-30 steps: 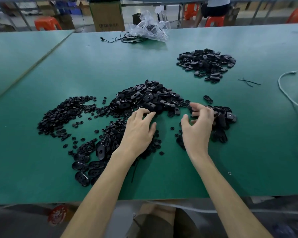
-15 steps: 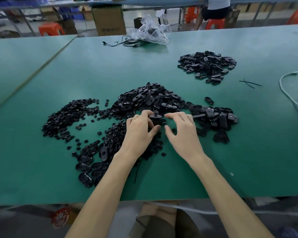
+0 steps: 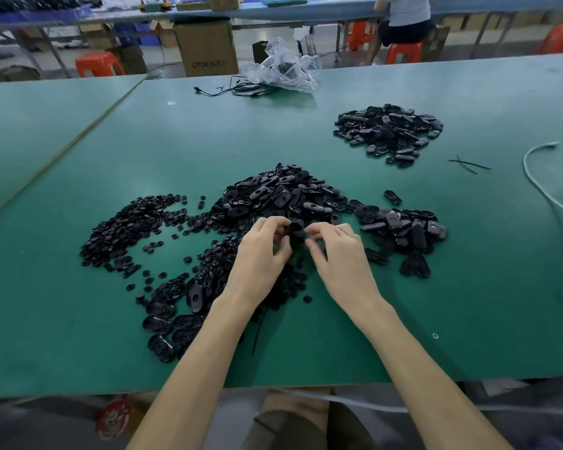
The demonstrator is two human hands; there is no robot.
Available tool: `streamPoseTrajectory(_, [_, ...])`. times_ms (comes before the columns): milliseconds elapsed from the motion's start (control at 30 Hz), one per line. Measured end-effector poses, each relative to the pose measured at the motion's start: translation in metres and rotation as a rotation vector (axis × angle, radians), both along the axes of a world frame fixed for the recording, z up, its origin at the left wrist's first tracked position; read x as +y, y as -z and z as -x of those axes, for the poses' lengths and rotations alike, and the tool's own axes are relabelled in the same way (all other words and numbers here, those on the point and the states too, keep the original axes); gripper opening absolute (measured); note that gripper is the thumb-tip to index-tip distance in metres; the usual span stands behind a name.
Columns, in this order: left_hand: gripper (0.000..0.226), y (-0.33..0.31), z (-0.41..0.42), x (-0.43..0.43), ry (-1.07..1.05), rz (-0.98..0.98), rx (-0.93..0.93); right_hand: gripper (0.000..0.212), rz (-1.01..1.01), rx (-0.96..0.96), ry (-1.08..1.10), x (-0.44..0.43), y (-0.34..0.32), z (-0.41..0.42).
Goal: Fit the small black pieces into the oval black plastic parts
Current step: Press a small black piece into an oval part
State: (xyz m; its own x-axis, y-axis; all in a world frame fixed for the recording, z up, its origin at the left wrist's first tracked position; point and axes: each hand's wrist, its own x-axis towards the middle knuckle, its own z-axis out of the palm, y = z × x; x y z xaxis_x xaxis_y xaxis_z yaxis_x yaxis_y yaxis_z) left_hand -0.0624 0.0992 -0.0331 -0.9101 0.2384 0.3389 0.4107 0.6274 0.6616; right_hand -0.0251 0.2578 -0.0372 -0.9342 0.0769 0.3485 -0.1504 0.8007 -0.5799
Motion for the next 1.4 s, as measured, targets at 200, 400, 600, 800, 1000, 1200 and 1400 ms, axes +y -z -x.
streamPoseTrajectory(200, [0.034, 0.003, 0.003, 0.002, 0.008, -0.001, -0.012, 0.016, 0.224, 0.065, 0.078, 0.006, 0.003, 0.001])
streamPoseTrajectory(400, [0.031, -0.015, 0.002, 0.001, 0.007, -0.370, -0.034, 0.017, 0.253, 0.052, 0.063, 0.006, 0.003, 0.001])
streamPoseTrajectory(600, [0.017, -0.036, 0.002, -0.017, -0.090, -0.202, -0.012, 0.016, 0.269, 0.035, 0.046, 0.006, 0.001, -0.001])
streamPoseTrajectory(800, [0.046, -0.033, -0.003, -0.045, -0.207, 0.673, -0.239, 0.016, 0.260, 0.043, 0.032, 0.007, 0.003, -0.002])
streamPoseTrajectory(1000, [0.024, -0.016, -0.014, -0.037, -0.145, 0.478, -0.103, 0.016, 0.237, 0.025, 0.005, 0.006, 0.002, -0.001])
streamPoseTrajectory(1200, [0.015, -0.016, -0.007, -0.021, -0.176, 0.344, -0.008, 0.016, 0.257, 0.026, 0.011, 0.008, 0.002, -0.002])
streamPoseTrajectory(1400, [0.009, -0.015, 0.001, -0.001, -0.148, 0.060, -0.077, 0.014, 0.305, 0.035, 0.022, 0.009, 0.003, 0.000])
